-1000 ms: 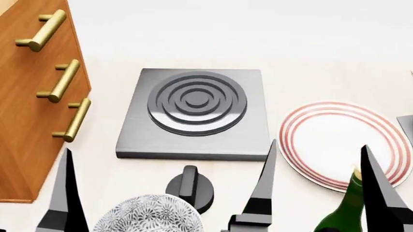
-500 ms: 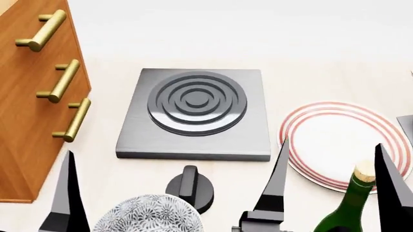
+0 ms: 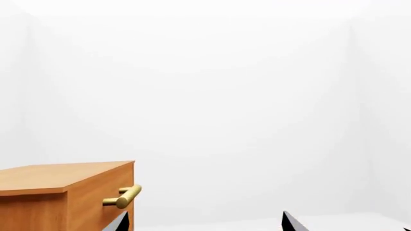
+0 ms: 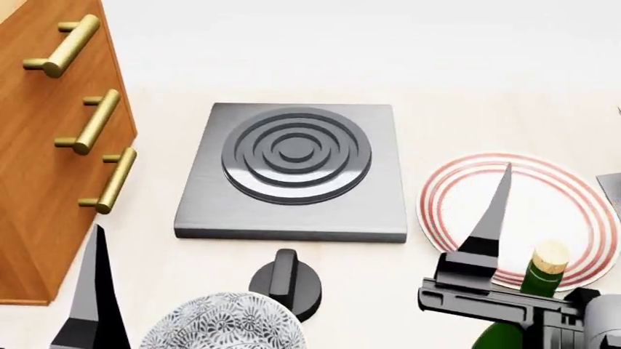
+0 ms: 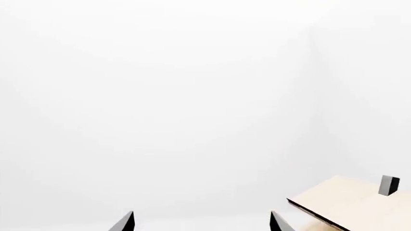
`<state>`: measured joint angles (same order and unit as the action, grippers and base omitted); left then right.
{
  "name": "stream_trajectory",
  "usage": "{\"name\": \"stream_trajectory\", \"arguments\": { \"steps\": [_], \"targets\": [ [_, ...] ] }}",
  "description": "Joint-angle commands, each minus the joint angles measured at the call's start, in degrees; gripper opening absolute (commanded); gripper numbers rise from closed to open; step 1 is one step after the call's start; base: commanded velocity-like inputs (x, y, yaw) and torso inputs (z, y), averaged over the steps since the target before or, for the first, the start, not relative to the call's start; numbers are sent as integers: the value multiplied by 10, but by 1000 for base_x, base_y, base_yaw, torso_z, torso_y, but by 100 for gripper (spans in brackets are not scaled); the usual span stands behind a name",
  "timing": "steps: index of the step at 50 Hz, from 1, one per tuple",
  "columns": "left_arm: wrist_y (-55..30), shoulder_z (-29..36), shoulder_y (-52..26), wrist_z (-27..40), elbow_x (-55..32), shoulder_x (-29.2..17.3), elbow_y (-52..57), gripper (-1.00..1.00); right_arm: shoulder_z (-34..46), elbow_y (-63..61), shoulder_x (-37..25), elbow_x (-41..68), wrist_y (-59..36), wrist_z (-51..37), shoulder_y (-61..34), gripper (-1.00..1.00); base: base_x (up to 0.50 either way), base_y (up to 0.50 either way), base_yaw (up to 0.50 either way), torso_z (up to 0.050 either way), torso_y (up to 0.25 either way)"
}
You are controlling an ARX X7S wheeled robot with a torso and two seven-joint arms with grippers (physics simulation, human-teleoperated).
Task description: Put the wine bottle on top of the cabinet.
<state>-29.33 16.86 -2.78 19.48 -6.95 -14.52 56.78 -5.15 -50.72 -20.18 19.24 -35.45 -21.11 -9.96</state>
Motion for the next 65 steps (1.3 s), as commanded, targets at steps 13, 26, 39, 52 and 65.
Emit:
{"name": "stream_trajectory", "arguments": {
  "steps": [13,26,39,52,65],
  "targets": [
    [8,5,-2,14,-8,-12,-7,100,30,190,22,-50,136,21,51,100,0,0,0,0,0],
    [10,12,-3,20,-11,-17,-9,100,32,225,19,-52,148,25,49,100,0,0,0,0,0],
    [5,10,-6,28,-19,-23,-3,100,37,248,27,-54,171,24,63,100,0,0,0,0,0],
    [15,15,-6,33,-21,-28,-11,100,36,249,27,-53,181,21,72,-100,0,0,0,0,0],
    [16,21,-9,39,-24,-31,-13,100,35,244,20,-47,179,22,65,-100,0,0,0,0,0]
  ]
}}
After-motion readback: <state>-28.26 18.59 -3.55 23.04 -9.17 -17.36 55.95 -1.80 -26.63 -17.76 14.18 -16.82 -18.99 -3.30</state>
